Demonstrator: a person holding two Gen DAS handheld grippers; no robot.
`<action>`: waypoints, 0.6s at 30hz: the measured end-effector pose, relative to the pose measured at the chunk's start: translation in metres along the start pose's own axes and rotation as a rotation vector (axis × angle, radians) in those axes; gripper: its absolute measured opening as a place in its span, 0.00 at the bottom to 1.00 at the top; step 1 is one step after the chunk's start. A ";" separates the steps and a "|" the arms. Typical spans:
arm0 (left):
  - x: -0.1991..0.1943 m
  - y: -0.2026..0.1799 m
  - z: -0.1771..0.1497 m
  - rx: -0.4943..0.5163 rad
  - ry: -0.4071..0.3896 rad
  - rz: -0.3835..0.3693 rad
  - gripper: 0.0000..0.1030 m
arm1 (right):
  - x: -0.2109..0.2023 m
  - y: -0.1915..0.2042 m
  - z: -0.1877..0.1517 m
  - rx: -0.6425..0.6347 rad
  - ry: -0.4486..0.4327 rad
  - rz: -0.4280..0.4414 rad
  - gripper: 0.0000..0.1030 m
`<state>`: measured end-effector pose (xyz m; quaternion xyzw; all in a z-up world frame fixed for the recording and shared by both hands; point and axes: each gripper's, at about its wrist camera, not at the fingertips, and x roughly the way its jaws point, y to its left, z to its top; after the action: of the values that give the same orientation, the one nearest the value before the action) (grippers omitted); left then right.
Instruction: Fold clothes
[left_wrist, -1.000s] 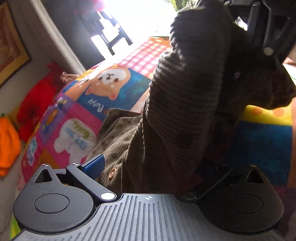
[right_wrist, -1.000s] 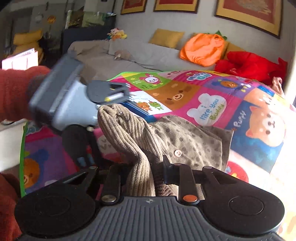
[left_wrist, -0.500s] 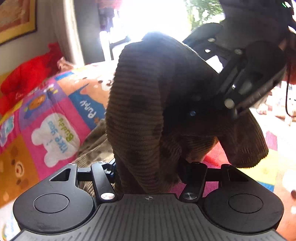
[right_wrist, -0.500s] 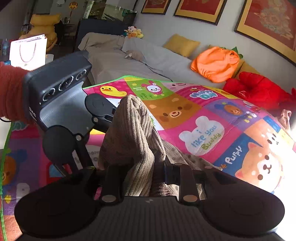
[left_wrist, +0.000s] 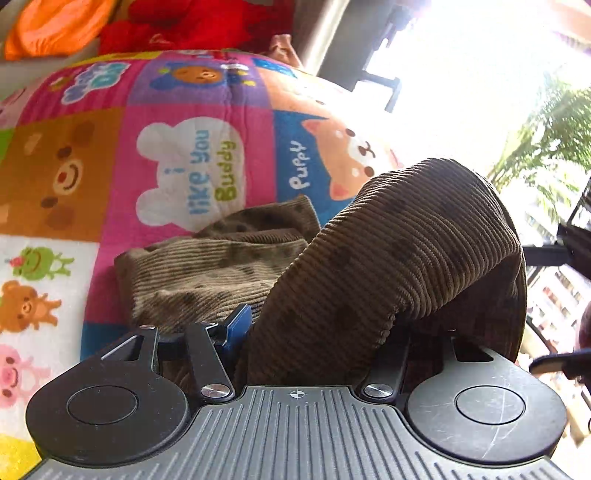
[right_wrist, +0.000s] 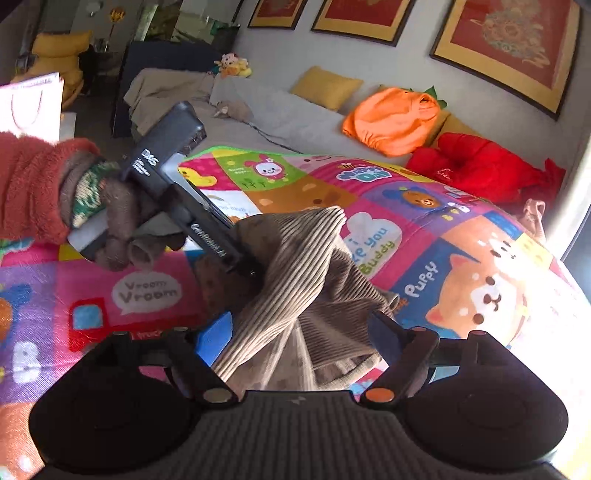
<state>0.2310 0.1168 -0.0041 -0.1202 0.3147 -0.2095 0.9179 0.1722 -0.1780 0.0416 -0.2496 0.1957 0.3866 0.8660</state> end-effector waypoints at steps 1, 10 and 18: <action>-0.001 0.000 -0.002 0.004 0.006 -0.010 0.59 | 0.000 0.001 -0.004 0.051 0.000 0.016 0.82; -0.011 -0.003 -0.017 0.048 0.058 -0.099 0.60 | 0.042 0.007 -0.027 -0.022 0.159 -0.084 0.21; -0.015 -0.014 -0.022 0.077 0.008 -0.060 0.60 | 0.073 -0.019 0.027 -0.264 0.021 -0.326 0.18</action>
<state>0.2022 0.1094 -0.0082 -0.0932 0.3065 -0.2492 0.9139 0.2364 -0.1319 0.0301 -0.3934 0.1095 0.2610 0.8747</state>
